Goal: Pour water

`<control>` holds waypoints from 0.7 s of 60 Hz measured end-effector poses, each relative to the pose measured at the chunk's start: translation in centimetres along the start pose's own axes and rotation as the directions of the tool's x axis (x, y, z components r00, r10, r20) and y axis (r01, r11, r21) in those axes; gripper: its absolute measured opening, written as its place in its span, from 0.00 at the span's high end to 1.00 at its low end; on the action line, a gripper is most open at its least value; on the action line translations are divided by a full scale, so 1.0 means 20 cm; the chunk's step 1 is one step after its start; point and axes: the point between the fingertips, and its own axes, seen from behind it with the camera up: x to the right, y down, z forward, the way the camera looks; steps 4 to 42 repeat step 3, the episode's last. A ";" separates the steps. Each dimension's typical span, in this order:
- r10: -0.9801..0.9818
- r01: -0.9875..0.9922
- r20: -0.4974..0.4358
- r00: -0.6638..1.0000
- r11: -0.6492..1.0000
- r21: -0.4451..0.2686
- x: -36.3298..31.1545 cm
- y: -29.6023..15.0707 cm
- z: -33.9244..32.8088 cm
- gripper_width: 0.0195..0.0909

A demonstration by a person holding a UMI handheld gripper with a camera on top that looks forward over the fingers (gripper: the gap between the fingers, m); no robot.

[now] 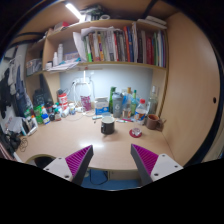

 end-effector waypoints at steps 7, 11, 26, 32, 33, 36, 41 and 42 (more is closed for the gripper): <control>-0.021 0.021 0.013 1.000 1.000 0.003 -0.03 0.01 -0.04 0.09; -0.021 0.021 0.013 1.000 1.000 0.003 -0.03 0.01 -0.04 0.09; -0.021 0.021 0.013 1.000 1.000 0.003 -0.03 0.01 -0.04 0.09; -0.021 0.021 0.013 1.000 1.000 0.003 -0.03 0.01 -0.04 0.09; -0.021 0.021 0.013 1.000 1.000 0.003 -0.03 0.01 -0.04 0.09; -0.021 0.021 0.013 1.000 1.000 0.003 -0.03 0.01 -0.04 0.09; -0.021 0.021 0.013 1.000 1.000 0.003 -0.03 0.01 -0.04 0.09; -0.021 0.021 0.013 1.000 1.000 0.003 -0.03 0.01 -0.04 0.09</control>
